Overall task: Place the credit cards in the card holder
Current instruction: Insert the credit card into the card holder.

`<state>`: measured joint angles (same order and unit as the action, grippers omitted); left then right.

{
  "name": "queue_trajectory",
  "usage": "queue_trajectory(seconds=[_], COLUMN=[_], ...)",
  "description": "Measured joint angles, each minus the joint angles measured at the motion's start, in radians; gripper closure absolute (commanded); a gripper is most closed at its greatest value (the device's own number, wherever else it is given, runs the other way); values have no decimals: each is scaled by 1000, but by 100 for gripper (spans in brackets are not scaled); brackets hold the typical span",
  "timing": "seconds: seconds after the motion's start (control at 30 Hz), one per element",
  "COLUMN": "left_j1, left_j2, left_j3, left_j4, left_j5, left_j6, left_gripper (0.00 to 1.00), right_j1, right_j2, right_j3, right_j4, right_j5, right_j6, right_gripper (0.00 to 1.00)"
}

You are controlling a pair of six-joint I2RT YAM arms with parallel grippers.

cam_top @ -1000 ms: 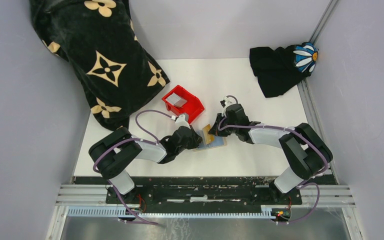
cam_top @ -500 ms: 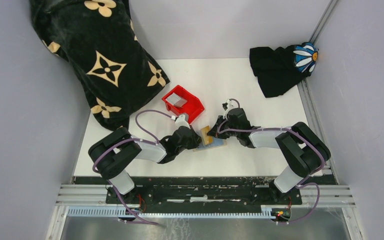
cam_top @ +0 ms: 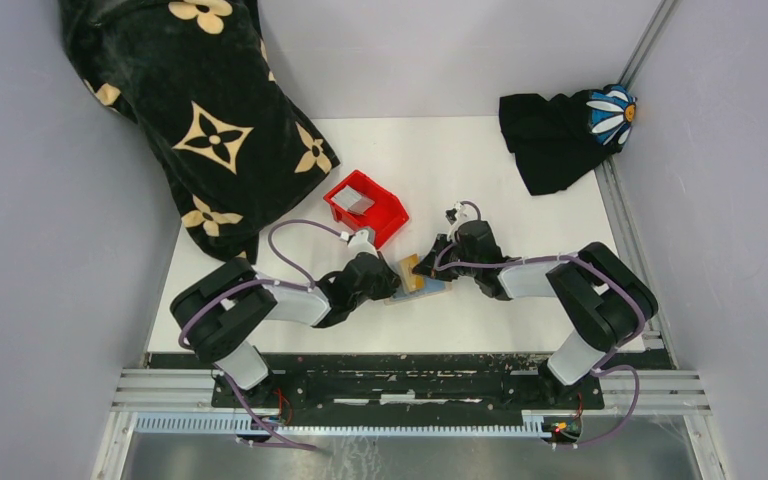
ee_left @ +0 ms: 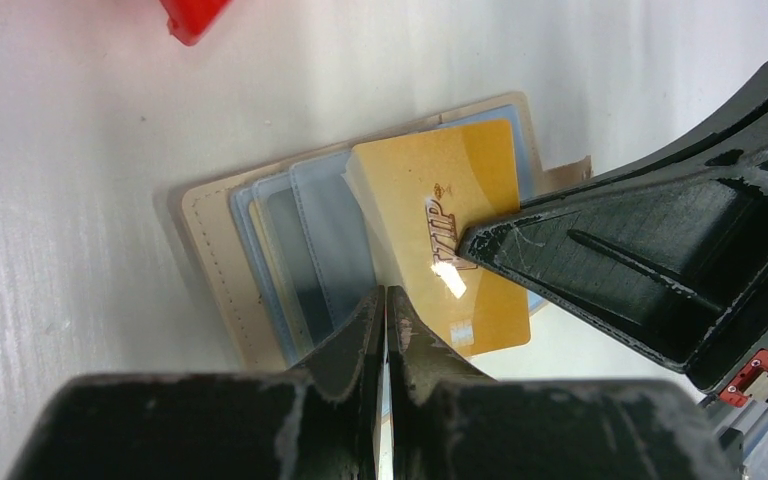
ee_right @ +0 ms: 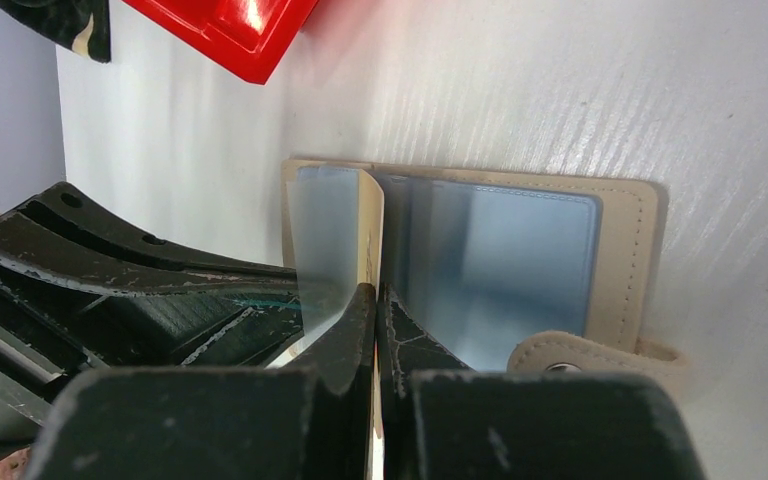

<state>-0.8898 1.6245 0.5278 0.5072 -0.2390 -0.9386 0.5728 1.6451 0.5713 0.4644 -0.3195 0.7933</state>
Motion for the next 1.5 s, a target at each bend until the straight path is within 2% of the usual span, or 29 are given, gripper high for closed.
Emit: queue_trajectory(seconds=[0.83,1.5], left_j1=[0,0], left_j2=[-193,-186], left_j3=[-122,-130], left_j4=[-134,-139], left_j5=[-90,-103], left_j6=[17,26], left_gripper=[90,91], right_j1=[-1,-2], right_j2=[50,86], right_j3=[-1,18], right_j4=[57,61], right_j5=[-37,-73], right_j6=[21,21], right_gripper=[99,99])
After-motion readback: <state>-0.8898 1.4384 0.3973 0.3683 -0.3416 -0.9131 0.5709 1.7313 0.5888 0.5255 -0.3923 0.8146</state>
